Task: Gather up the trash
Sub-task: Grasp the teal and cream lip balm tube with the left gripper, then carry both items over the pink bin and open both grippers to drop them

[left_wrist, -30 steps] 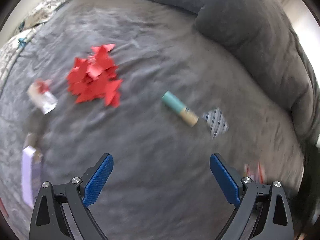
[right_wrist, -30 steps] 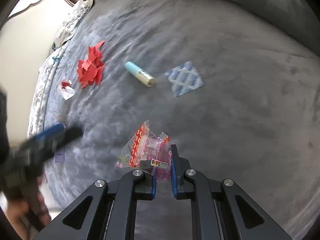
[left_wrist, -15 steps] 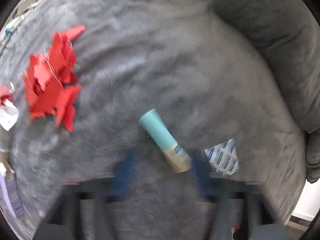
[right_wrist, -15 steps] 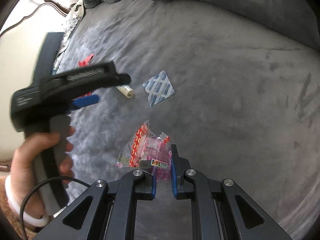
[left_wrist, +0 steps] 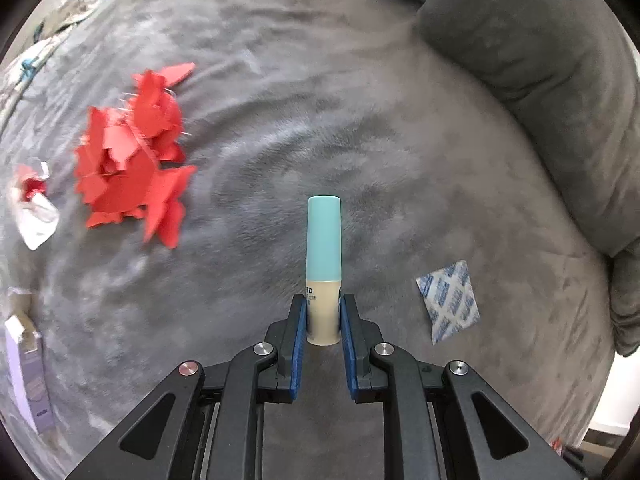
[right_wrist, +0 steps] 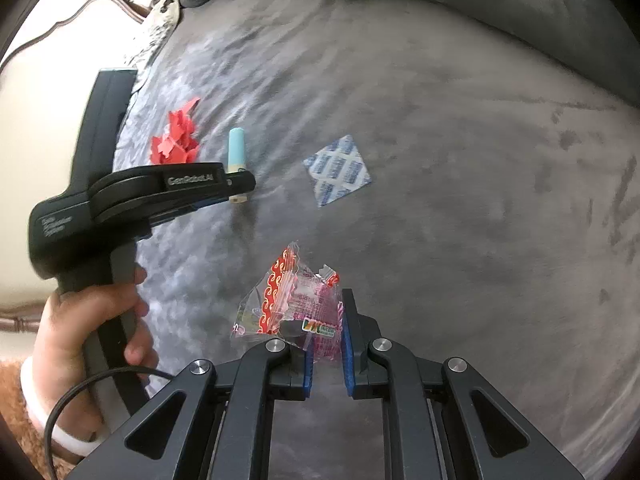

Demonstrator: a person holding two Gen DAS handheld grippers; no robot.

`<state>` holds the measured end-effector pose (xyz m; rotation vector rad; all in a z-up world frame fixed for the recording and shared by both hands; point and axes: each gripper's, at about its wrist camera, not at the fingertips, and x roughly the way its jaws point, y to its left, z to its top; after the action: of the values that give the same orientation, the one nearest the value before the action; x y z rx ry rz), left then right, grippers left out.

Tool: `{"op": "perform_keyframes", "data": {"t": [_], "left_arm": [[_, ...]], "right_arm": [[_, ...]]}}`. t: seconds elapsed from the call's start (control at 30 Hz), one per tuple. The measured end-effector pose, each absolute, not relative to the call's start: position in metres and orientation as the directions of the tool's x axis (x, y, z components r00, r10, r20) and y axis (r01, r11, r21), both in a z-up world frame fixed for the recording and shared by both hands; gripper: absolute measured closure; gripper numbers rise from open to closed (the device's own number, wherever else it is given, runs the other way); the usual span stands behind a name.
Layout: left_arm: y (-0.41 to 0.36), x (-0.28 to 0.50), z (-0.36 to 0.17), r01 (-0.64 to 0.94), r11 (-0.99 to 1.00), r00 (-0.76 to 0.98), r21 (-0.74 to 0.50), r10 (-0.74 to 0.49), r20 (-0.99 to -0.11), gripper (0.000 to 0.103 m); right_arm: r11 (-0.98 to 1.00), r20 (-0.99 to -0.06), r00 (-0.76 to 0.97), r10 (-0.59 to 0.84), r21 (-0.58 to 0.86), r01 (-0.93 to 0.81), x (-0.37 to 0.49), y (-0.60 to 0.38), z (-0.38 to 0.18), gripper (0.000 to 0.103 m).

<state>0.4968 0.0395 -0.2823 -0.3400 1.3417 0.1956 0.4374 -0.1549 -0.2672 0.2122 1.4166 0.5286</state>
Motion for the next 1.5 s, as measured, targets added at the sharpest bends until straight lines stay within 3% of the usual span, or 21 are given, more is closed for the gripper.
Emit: {"op": "perform_keyframes", "data": {"t": [0.4,0.77,1.17,1.5], "left_arm": [[0.110,0.360,-0.227,-0.433,0.899,0.269,-0.059,0.066,-0.961,0.086],[0.203,0.128,-0.208,-0.710,0.703,0.218,-0.045,0.159,-0.963,0.086],[0.208,-0.166,-0.240,-0.964,0.259,0.092,-0.052,0.146,-0.985,0.086],[0.169,-0.320,-0.289,-0.999,-0.012,0.043,-0.044,0.093,-0.995,0.086]], "right_arm": [[0.785,-0.864,0.012,0.504,0.452,-0.425,0.389,-0.087,-0.233,0.091],[0.490,-0.837,-0.206,0.507,0.477,-0.730,0.246,0.073,-0.203,0.091],[0.055,-0.855,-0.445,0.268,0.475,-0.879,0.003,0.192,-0.226,0.091],[-0.217,-0.896,-0.443,0.024,0.428,-0.877,-0.170,0.226,-0.284,0.091]]}}
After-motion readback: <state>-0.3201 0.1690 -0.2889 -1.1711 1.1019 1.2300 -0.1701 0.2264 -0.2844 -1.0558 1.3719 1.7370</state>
